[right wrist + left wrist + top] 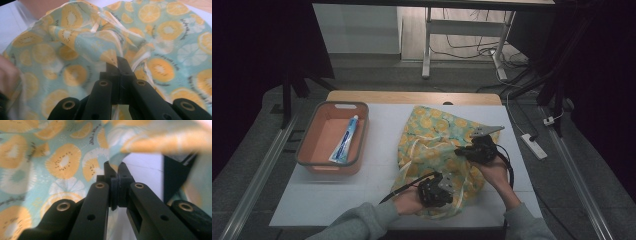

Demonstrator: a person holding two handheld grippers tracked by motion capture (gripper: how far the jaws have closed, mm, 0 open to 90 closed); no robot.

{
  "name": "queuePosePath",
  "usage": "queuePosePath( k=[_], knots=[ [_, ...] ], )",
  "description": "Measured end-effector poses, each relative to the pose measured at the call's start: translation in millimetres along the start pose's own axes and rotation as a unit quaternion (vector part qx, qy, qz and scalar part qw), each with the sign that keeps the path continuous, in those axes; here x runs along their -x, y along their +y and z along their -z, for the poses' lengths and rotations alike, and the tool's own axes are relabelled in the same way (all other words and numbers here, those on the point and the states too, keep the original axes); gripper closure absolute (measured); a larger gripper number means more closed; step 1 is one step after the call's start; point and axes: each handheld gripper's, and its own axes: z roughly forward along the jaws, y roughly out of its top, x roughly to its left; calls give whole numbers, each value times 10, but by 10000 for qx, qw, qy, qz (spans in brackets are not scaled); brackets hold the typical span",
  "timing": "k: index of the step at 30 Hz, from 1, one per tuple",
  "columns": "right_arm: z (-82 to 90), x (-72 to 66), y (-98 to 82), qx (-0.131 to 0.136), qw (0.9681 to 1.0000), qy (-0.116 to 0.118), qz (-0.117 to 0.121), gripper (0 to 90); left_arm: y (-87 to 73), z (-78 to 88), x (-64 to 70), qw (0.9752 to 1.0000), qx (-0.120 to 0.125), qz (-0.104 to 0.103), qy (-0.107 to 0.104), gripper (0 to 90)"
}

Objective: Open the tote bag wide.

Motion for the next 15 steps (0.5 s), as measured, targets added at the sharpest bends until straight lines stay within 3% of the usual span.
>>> queuePosePath(
  k=[3, 6, 12, 15],
  knots=[
    [25, 51, -20, 3, 9999, -111, -66, 892, -98, 178, 73, 9998, 108, -39, -134, 886],
    [35, 114, -51, -10, 9995, -252, -194, 892, -209, 334, 203, 9991, 160, -233, -306, 886],
    [6, 209, -125, -131, 9980, -478, -384, 892, -315, 420, 319, 9988, 110, -359, -310, 885],
    [-40, 226, -162, -199, 9978, -453, -432, 892, -372, 433, 292, 9989, 155, -258, -351, 875]
  ],
)
